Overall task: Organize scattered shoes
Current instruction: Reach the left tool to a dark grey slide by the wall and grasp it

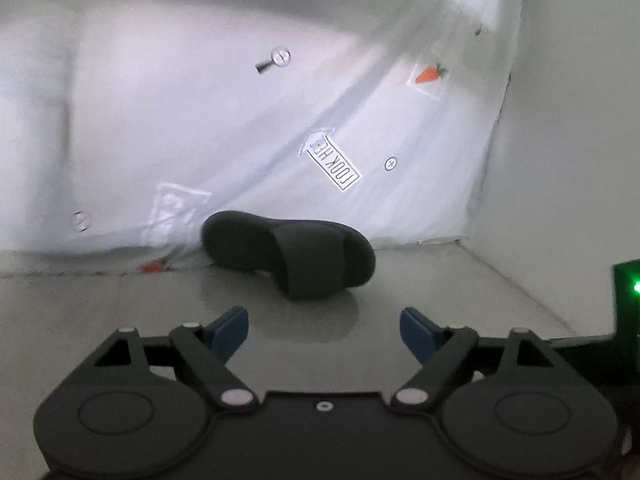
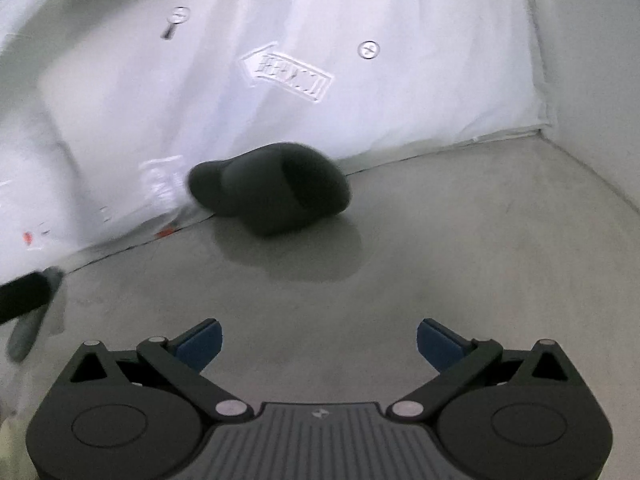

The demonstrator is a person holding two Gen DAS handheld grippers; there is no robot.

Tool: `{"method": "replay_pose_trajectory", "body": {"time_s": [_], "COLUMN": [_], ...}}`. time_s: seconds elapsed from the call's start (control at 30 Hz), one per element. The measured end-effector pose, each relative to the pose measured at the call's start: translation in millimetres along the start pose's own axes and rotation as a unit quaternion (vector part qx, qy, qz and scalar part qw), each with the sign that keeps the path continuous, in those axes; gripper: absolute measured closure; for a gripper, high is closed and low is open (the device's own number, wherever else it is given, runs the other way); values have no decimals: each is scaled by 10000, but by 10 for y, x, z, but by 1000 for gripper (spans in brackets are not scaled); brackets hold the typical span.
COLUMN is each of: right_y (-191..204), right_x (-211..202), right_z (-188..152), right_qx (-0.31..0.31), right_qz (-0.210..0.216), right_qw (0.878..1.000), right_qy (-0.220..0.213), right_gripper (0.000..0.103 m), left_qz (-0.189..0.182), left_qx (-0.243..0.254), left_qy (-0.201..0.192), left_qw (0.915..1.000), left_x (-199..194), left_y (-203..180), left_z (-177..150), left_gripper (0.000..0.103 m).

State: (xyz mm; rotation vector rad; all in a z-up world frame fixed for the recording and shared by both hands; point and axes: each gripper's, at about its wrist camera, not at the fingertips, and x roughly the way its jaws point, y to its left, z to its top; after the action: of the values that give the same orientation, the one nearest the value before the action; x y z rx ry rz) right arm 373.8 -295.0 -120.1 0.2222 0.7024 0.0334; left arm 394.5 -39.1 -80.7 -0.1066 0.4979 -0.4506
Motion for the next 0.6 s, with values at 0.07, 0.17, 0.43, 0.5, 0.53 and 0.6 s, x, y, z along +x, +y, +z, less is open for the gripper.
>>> {"method": "replay_pose_trajectory", "body": {"time_s": [0.07, 0.17, 0.43, 0.5, 0.53, 0.6], "right_y": [-9, 53, 17, -17, -30, -72], "right_x": [222, 545, 995, 1005, 1002, 970], "right_z": [60, 180, 414, 410, 398, 342], "right_qx": [-197, -459, 279, 338, 307, 136], "right_qz": [9, -17, 28, 23, 5, -90], "right_qw": [9998, 9988, 9991, 9989, 9991, 9995], "right_qy": [-88, -167, -330, -322, -307, -267], "right_gripper": [0, 0, 0, 0, 0, 0], "left_qz": [-28, 35, -485, -584, -660, -924], "left_qx": [-134, -284, -208, -127, -107, -199], "left_qy": [135, 136, 67, 19, -27, -149], "left_qw": [9998, 9995, 9986, 9982, 9978, 9954], "left_x": [383, 794, 1803, 1948, 2017, 2110], "left_y": [78, 173, 297, 300, 305, 331], "left_z": [83, 155, 218, 205, 199, 206], "left_gripper": [19, 20, 20, 20, 23, 35]}}
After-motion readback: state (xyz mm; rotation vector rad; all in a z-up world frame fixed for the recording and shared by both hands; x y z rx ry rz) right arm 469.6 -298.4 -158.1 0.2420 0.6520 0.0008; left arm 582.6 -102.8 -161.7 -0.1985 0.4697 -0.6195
